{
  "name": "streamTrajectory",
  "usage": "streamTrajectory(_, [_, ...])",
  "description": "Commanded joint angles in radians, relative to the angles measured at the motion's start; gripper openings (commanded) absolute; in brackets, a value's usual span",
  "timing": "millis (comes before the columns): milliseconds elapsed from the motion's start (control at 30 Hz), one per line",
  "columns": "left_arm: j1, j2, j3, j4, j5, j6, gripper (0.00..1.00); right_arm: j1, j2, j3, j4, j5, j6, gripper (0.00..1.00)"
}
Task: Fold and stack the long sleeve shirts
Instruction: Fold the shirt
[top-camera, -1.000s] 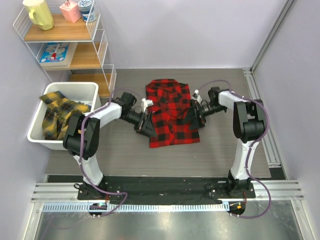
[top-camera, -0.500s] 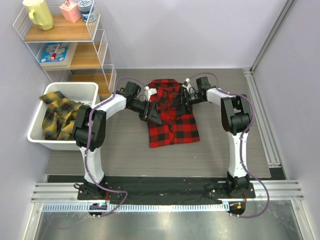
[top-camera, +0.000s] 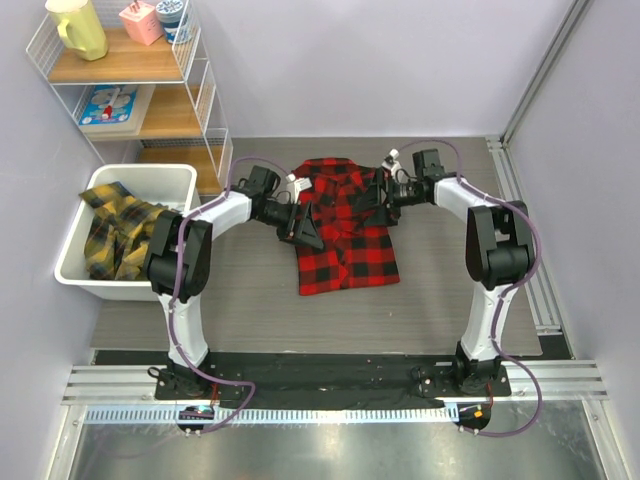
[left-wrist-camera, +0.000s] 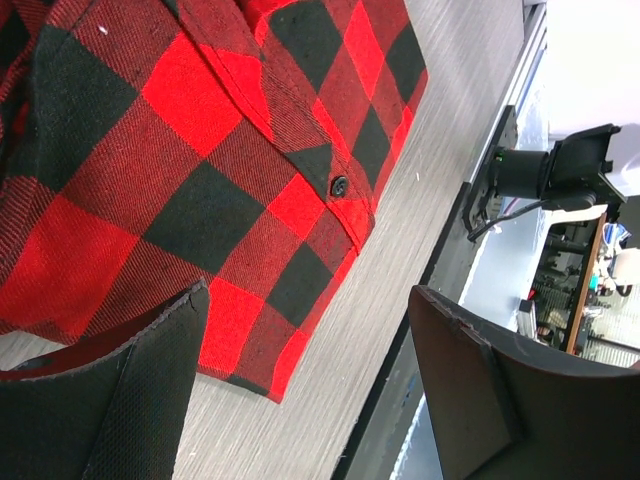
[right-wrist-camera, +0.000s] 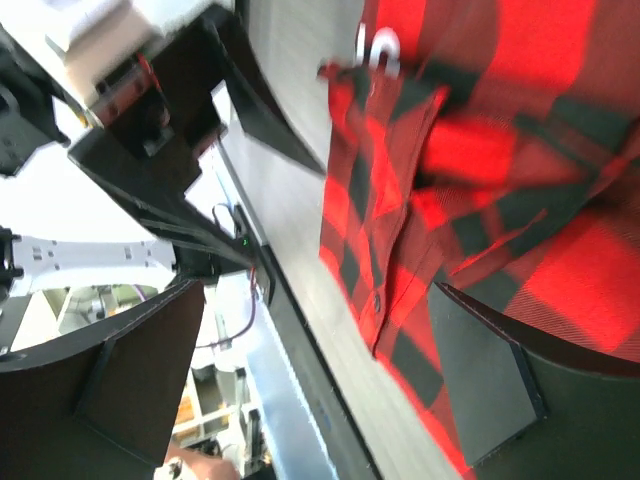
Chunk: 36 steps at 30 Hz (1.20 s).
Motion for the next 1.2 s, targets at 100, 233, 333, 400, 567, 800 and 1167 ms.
streamTrajectory(100, [0.005,-0.05,-0.011,0.055,-0.01,-0.016,0.81,0.05,0.006,-0.097,0.092,0.007,0.065,1.0])
streamTrajectory(233, [0.011,-0.053,-0.011,0.055,-0.017,-0.018,0.81,0.059,0.084,-0.065,0.193,0.037,0.129,1.0])
streamTrajectory(333, [0.012,-0.056,-0.011,0.049,-0.017,-0.009,0.82,0.073,0.106,-0.025,0.248,0.053,0.165,1.0])
streamTrajectory(400, [0.015,-0.056,-0.01,0.043,-0.02,-0.004,0.82,0.076,0.12,0.004,0.302,0.059,0.207,1.0])
streamTrajectory(567, [0.02,-0.052,-0.008,0.044,-0.022,0.001,0.82,0.079,0.129,0.055,0.459,0.123,0.288,1.0])
streamTrajectory(800, [0.029,-0.046,0.001,0.039,-0.016,0.001,0.82,0.048,0.108,0.094,0.499,0.098,0.296,1.0])
streamTrajectory(1167, [0.032,-0.052,-0.034,0.062,-0.005,-0.007,0.82,0.047,-0.077,-0.145,0.121,0.097,0.11,1.0])
